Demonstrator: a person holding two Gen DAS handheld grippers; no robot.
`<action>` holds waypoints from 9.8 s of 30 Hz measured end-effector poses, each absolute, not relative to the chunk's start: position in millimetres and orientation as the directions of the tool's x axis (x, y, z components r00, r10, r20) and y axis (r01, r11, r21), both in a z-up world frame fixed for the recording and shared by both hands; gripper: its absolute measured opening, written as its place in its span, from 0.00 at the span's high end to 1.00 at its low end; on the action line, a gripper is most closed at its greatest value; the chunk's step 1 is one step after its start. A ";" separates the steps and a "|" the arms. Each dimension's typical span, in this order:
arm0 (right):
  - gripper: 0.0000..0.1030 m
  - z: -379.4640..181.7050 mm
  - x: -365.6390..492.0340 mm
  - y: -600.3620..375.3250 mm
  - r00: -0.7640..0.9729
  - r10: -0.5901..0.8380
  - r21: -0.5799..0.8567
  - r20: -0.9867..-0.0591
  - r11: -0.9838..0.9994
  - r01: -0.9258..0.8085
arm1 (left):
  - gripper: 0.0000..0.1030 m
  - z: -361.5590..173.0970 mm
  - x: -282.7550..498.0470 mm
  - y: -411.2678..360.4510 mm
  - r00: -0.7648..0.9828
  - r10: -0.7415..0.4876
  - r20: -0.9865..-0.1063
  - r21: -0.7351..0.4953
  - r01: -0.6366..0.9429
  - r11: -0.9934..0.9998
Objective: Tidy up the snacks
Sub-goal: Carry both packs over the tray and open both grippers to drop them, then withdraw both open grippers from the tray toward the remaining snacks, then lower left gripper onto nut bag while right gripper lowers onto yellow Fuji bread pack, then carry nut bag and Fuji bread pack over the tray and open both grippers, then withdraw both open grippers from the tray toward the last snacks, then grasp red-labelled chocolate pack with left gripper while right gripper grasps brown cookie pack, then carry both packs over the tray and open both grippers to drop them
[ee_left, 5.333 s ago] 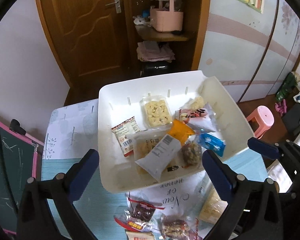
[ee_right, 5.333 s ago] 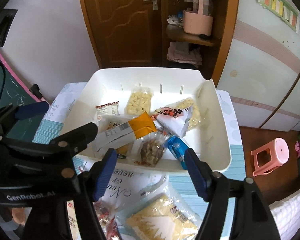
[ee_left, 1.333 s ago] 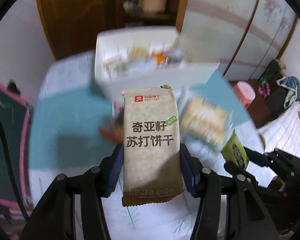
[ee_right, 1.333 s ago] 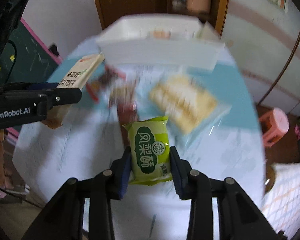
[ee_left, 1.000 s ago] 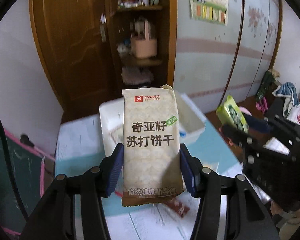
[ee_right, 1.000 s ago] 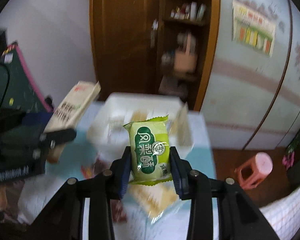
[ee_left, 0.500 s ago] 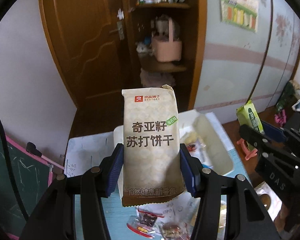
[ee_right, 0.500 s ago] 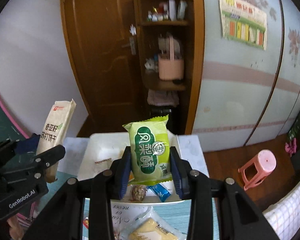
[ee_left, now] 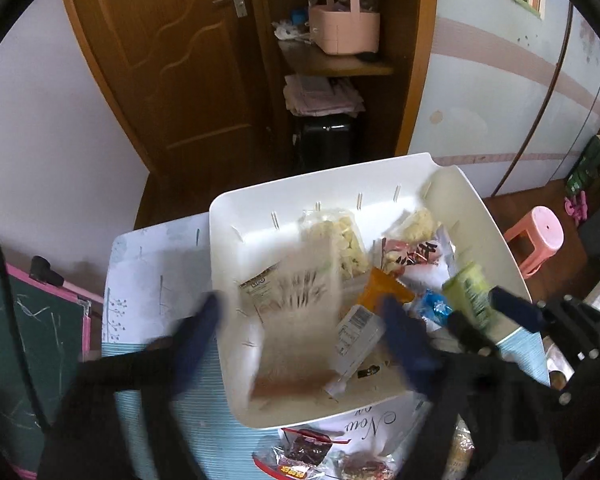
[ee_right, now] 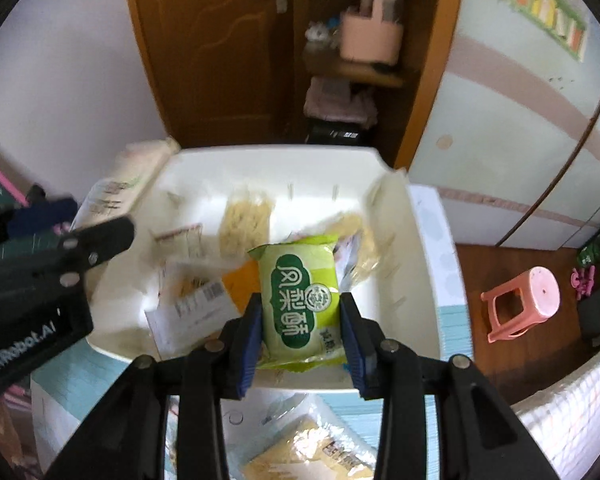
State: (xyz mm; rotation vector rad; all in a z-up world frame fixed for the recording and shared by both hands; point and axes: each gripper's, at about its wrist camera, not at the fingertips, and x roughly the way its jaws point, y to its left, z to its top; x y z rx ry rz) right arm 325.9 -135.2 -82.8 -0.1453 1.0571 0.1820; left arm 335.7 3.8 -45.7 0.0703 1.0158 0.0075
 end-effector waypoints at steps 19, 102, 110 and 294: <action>0.41 -60.8 282.9 -151.0 0.502 0.129 0.032 -0.855 0.980 -0.198 | 0.01 -25.9 289.4 16.5 0.524 -0.012 -0.852 0.000 0.024 1.000; 0.93 -176.5 152.9 -228.9 0.519 0.232 0.235 -0.823 0.970 -0.060 | 0.49 -199.6 171.3 -36.5 0.462 -0.122 -0.878 -0.037 0.190 0.981; 0.95 -158.4 131.7 -225.3 0.554 0.224 0.228 -0.802 0.972 -0.064 | 0.49 -171.6 151.7 -22.7 0.490 -0.143 -0.860 -0.074 0.158 0.985; 0.73 -137.4 131.3 -158.8 0.535 0.200 0.131 -0.821 0.978 -0.165 | 0.55 -111.5 133.0 7.2 0.532 -0.153 -0.833 -0.096 0.133 0.986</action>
